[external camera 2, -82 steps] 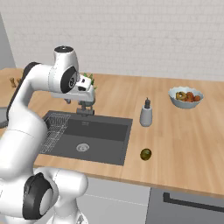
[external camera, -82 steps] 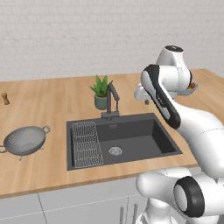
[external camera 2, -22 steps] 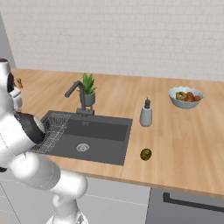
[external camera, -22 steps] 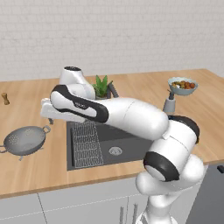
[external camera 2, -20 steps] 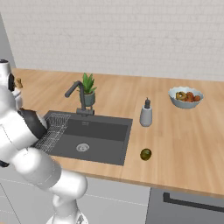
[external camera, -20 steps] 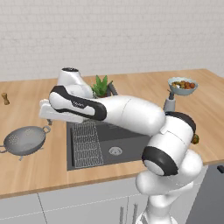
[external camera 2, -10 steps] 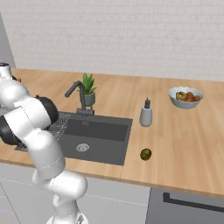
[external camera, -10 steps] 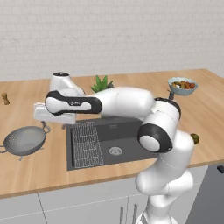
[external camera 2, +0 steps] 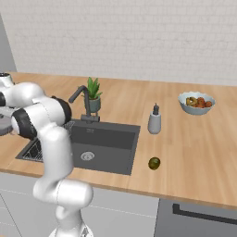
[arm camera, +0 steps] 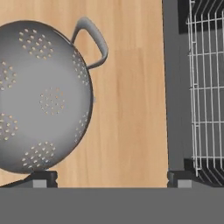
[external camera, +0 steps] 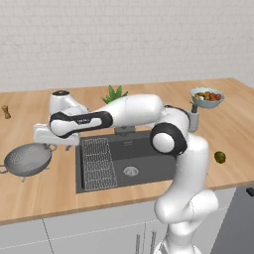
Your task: Put the colander in the sink, put the kiwi in the colander, and turn on the sink faucet and pour water over the colander.
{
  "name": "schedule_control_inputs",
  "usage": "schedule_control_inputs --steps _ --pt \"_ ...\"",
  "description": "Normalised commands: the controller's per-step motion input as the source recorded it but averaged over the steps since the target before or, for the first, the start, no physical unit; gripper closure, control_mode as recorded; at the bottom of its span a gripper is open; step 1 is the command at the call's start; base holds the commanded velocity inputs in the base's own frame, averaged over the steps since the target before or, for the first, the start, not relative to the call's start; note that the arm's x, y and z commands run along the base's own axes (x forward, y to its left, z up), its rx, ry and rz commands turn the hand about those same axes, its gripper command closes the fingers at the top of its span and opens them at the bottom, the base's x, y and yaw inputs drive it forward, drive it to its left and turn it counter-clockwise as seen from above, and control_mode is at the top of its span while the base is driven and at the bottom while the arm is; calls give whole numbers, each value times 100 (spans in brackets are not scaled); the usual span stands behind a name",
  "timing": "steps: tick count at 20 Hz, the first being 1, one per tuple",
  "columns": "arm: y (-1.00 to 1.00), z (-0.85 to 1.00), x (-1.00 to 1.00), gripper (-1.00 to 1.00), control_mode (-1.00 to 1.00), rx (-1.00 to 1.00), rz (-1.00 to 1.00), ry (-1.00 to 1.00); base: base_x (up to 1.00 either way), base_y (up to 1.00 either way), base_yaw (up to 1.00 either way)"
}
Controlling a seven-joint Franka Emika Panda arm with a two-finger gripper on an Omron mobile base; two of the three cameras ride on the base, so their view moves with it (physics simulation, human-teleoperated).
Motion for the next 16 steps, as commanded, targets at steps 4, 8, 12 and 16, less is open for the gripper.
schedule_control_inputs --steps 4,8,12,16 --pt "15 -33 30 -100 -100 0 0 0 0 0 0" --pt "7 -37 25 -100 -100 0 0 0 0 0 0" --pt "1 -33 27 -100 -100 0 0 0 0 0 0" --pt "1 -34 24 -100 -100 0 0 0 0 0 0"
